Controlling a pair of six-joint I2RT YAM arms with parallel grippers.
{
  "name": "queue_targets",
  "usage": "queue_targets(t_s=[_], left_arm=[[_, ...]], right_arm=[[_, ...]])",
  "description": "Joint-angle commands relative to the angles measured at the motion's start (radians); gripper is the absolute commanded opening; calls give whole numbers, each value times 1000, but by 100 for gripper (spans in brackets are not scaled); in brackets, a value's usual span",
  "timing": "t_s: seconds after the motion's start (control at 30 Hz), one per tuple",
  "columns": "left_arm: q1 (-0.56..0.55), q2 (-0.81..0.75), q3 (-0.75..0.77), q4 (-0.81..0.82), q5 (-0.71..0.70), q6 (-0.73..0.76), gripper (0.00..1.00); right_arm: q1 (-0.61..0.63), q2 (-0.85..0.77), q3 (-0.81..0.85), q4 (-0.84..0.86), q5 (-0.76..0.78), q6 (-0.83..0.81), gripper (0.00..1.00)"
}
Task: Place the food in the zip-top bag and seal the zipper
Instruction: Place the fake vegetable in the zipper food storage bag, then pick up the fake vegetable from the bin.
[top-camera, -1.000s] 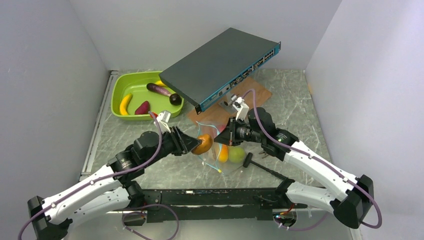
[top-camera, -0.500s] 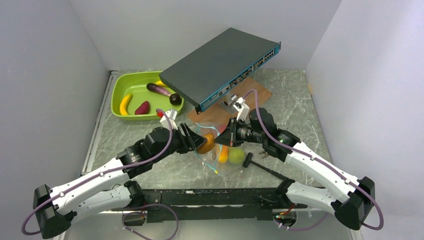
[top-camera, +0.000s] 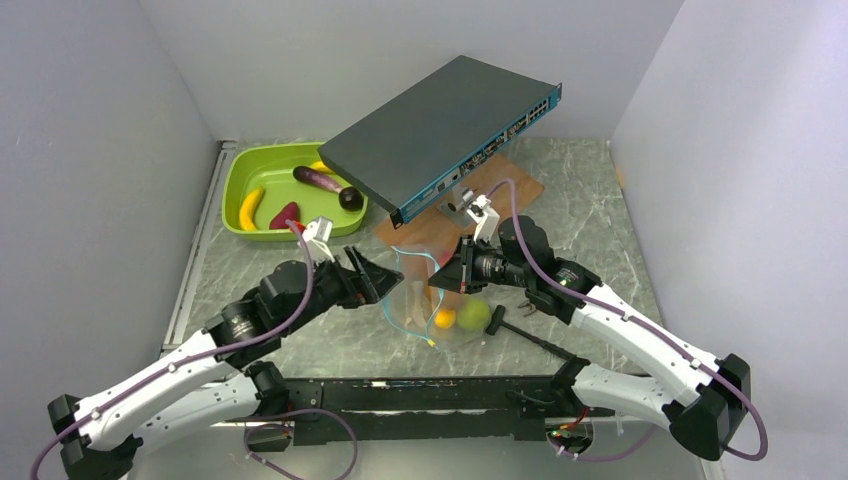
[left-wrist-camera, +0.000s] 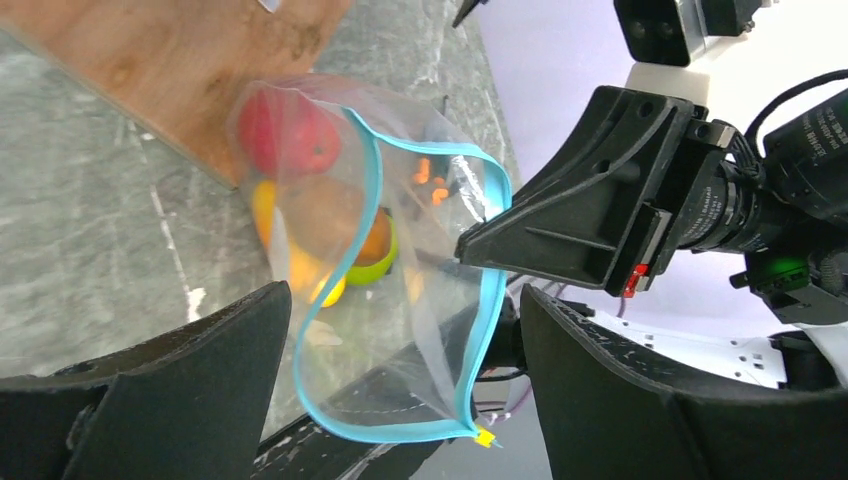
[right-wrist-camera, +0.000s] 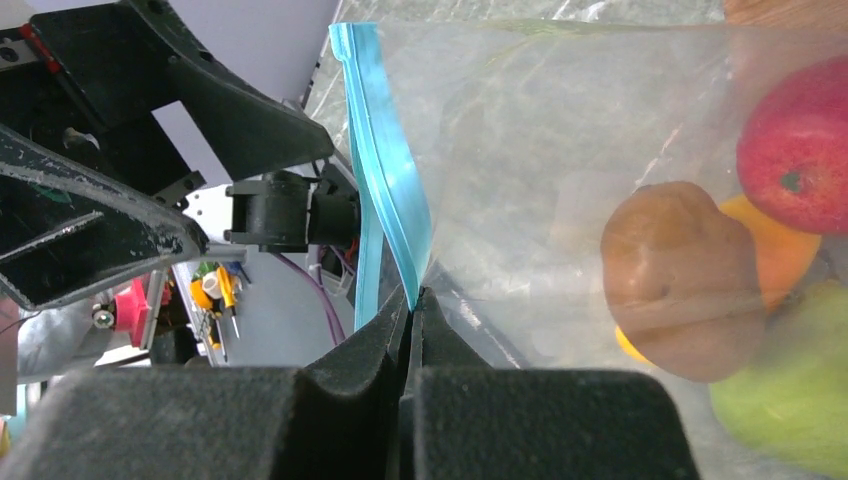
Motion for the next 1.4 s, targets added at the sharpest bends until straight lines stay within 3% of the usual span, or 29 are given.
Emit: queue_targets(t_s=[0.0, 0.23, 0.5, 0.6, 0.67, 0.87, 0.97, 1.1, 1.23, 1.37], left_arm=[[-4, -46, 79, -208, -119, 72, 88], [-4, -77, 122, -449, -282, 63, 94], [0, -65, 18, -470, -350, 14, 100], [33, -48, -44, -407, -351, 27, 100], [129, -56, -77, -351, -280, 75, 100], [595, -80, -89, -207, 90, 263, 100], [798, 17, 11, -264, 184, 357, 100], [1031, 193, 128, -273, 414, 451, 100], [1162, 327, 185, -178, 585, 402, 100], [1206, 433, 211, 28, 648, 265, 100]], right_arm=[[4, -5, 17, 35, 17, -9, 0], [3, 21, 17, 36, 29, -30, 0], [5, 58, 25, 29, 28, -59, 0], [5, 56, -2, 61, 34, -60, 0], [5, 69, 4, 55, 29, -66, 0], [4, 95, 8, 52, 55, -93, 0], [2, 90, 17, 42, 83, -96, 0], [3, 57, -24, 94, 106, -79, 0], [2, 37, -43, 108, 138, -82, 0], [2, -1, -84, 147, 152, -83, 0]])
